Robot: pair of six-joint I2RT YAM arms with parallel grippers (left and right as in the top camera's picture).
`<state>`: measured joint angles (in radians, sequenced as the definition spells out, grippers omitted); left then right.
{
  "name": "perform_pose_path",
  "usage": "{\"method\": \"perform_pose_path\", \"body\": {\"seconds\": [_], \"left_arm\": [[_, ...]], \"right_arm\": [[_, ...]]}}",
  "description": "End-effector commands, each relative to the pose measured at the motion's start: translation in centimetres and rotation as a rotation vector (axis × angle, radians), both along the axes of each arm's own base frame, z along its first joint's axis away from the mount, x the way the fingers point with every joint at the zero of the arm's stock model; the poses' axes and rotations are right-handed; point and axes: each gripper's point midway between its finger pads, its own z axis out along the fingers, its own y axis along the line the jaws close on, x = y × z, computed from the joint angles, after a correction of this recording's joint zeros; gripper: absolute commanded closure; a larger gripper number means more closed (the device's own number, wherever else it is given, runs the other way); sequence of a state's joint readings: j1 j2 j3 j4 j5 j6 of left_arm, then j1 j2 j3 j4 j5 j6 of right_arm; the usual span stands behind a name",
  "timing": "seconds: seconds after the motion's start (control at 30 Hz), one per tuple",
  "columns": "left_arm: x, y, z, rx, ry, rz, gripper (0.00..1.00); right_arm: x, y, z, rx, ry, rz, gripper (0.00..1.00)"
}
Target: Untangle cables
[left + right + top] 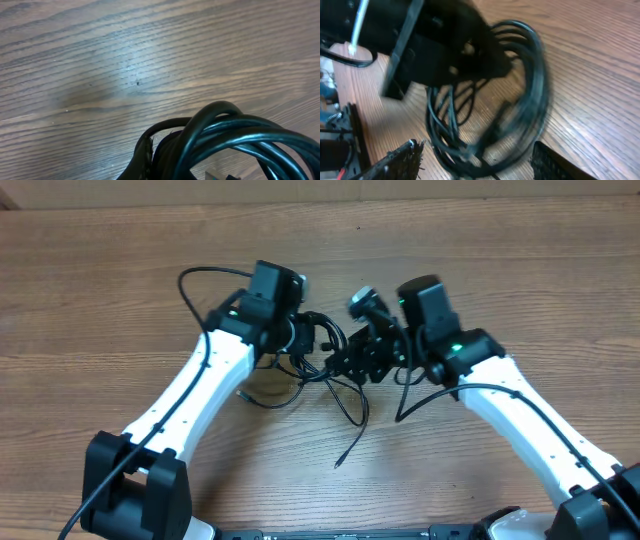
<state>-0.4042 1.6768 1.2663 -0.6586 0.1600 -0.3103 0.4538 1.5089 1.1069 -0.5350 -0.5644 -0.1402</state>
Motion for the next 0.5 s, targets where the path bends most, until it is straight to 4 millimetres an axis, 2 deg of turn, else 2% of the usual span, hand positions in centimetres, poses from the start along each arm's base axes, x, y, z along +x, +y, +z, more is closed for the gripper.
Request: {"method": "perform_pose_path", "body": {"seconds": [0.0,0.07,0.1,0.23,0.33,0.47], "left_arm": [[0.6,0.0,0.3,0.089,-0.059,0.006,0.96],[0.6,-0.2,0.4,0.104,-0.068,0.016,0.96],[0.6,-0.1,0.4,0.111,-0.071,0.030,0.96],[1.1,0.9,0.4,0.130,-0.077,0.126,0.96],[1.3,1.4,0.4,0.144,-0.083,0.156,0.96],[1.3,1.4,0.4,0.137,-0.079,0.171,0.96]], "right_arm": [[1.4,-1.0,-0.3,-0.065,-0.001,-0.132,0.44],[1.4,-1.6,-0.8,-0.098,0.015,-0.162,0.68],[1.2,-1.8,-1.1,-0.111,0.026,-0.167,0.74],[0.3,-2.4,-1.9,-0.147,0.074,-0.168,0.79],[-0.2,-2.6,-2.3,-0.162,0.100,-0.166,0.96],[-1.2,-2.7,-2.7,-0.168,0.143,-0.151,0.96]]}}
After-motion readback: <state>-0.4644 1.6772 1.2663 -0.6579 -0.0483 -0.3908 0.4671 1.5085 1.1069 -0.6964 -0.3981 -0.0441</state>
